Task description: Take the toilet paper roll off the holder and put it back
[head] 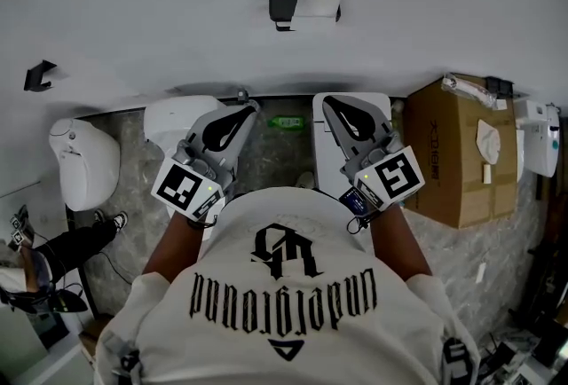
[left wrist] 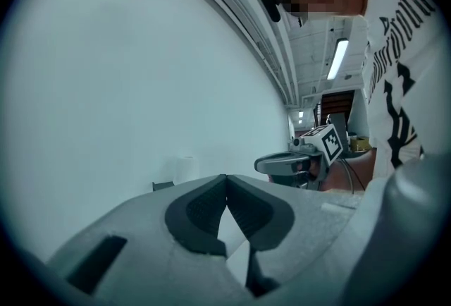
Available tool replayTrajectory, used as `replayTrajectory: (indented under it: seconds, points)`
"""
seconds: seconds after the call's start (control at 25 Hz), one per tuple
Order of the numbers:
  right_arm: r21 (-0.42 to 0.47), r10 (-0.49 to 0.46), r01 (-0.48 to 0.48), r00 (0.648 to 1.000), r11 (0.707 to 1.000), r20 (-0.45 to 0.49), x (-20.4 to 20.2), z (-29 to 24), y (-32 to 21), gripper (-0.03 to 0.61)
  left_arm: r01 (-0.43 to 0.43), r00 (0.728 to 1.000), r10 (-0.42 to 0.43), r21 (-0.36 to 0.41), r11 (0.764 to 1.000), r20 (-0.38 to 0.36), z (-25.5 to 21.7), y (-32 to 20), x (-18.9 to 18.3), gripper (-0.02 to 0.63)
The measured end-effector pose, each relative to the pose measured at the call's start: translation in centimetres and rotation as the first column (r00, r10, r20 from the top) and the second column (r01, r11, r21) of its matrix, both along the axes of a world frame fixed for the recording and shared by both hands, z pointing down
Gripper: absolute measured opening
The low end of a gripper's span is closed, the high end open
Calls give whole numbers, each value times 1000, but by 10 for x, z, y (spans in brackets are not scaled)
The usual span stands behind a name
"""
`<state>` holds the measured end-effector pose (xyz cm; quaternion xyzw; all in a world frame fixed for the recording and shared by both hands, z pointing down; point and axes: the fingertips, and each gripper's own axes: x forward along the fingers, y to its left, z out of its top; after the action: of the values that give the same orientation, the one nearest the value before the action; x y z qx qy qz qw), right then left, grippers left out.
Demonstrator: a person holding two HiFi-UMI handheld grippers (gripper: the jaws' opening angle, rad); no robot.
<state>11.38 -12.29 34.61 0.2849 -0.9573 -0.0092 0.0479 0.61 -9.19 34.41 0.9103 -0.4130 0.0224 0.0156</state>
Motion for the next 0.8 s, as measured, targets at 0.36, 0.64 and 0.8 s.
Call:
replayTrajectory:
  seconds: [0.36, 0.64, 0.8]
  points:
    - [27, 48, -48, 999, 998, -17, -64, -12, 47, 15, -33, 999, 33, 24, 999, -26, -6, 45, -72, 14]
    - [36, 74, -72, 997, 997, -29, -115, -12, 93, 15, -58, 997, 60, 32, 998, -45, -2, 86, -125, 14]
    - [40, 108, -107, 993, 993, -39, -130, -11, 116, 15, -88, 994, 90, 33, 996, -59, 1, 104, -143, 14]
